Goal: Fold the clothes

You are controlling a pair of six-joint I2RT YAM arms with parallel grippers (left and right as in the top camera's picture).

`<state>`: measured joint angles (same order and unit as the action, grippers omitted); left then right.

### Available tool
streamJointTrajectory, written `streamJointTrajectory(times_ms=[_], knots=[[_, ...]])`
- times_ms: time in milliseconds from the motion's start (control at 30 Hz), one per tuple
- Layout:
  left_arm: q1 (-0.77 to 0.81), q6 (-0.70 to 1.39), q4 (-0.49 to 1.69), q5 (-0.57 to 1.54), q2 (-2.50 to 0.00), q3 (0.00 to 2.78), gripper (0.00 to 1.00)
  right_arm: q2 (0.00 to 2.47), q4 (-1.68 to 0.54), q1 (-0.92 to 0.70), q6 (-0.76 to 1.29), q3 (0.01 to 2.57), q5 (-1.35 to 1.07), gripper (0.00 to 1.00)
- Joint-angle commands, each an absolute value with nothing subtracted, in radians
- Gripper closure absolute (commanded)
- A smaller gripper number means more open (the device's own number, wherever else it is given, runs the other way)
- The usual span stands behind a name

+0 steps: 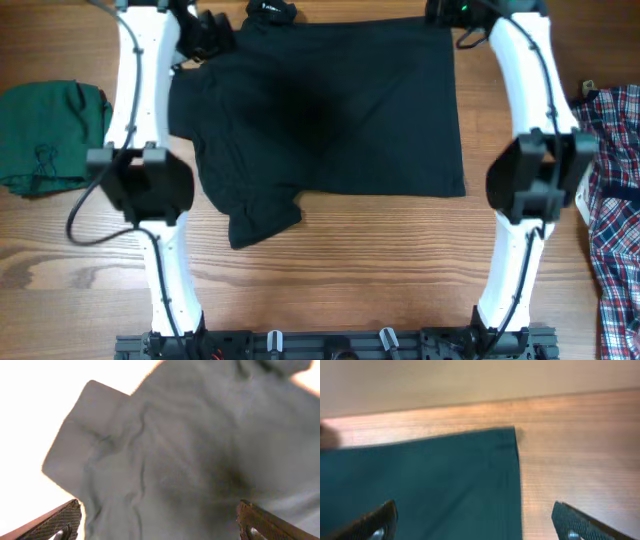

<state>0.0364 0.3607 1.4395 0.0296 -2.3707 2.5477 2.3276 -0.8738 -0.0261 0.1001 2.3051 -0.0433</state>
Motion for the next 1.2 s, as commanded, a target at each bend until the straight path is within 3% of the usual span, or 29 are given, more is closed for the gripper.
streamJointTrajectory(times_ms=[0, 133, 333, 533, 700, 833, 933, 1167], knots=[[0.045, 0.429, 1.486, -0.013, -2.168, 2.553, 0.00, 2.230, -1.053, -0.029, 0.189, 2.307, -0.030, 0.00], [0.056, 0.477, 1.663, -0.051, -2.098, 2.553, 0.00, 2.179, -1.325, -0.015, 0.229, 2.307, 0.017, 0.00], [0.182, 0.481, 1.684, -0.080, -1.863, 2.508, 0.00, 2.076, -1.555, -0.009, 0.301, 2.304, 0.052, 0.00], [0.235, 0.593, 1.590, -0.170, -1.765, 2.112, 0.00, 1.966, -1.602, -0.009, 0.270, 2.181, -0.007, 0.00], [0.226, 0.731, 1.208, -0.145, -1.430, 1.419, 0.00, 1.626, -1.454, -0.009, 0.344, 1.790, 0.112, 0.00], [0.226, 0.775, 1.063, 0.105, -1.382, 1.034, 0.00, 1.542, -1.260, -0.009, 0.320, 1.367, 0.029, 0.00], [0.227, 0.770, 1.028, 0.122, -1.385, 0.952, 0.00, 1.547, -1.051, -0.004, 0.319, 1.151, -0.013, 0.00], [0.265, 0.764, 0.893, 0.119, -1.387, 0.858, 0.00, 1.549, -0.728, 0.031, 0.277, 0.910, -0.061, 0.00]])
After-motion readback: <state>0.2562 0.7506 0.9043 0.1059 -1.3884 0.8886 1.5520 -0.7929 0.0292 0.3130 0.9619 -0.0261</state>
